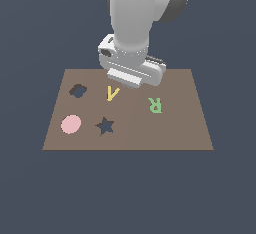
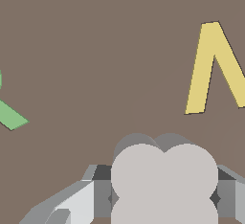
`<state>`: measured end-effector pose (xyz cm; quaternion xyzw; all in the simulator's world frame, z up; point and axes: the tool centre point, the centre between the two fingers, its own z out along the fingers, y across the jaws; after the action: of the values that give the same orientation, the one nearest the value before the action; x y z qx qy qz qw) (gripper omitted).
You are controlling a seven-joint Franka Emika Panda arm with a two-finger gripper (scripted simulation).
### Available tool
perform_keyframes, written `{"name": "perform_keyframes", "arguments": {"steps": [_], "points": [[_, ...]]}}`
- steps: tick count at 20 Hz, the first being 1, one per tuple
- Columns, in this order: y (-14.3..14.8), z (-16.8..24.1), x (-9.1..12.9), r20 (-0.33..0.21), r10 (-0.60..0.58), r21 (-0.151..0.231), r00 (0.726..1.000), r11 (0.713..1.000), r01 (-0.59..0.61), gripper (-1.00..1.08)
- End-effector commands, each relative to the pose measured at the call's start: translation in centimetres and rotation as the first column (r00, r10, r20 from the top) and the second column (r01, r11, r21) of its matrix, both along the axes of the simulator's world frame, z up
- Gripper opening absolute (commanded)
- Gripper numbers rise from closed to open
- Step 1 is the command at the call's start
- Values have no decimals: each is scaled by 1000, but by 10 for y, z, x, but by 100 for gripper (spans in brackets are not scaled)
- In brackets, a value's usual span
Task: Insert a designated object into the corresponding slot on a board.
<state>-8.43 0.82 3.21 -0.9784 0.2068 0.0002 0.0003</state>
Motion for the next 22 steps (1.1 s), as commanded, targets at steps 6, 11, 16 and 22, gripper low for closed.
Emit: {"name": "perform_keyframes", "arguments": {"steps": [6, 11, 16, 22], "points": [[-82, 4, 15, 0, -50, 0, 999, 999, 50, -100], [-138, 7, 24, 0, -82, -1, 997, 997, 82, -100], [-172, 8, 30, 0, -103, -1, 995, 995, 103, -100], [-183, 9, 33, 0, -110, -1, 994, 994, 110, -100]]}}
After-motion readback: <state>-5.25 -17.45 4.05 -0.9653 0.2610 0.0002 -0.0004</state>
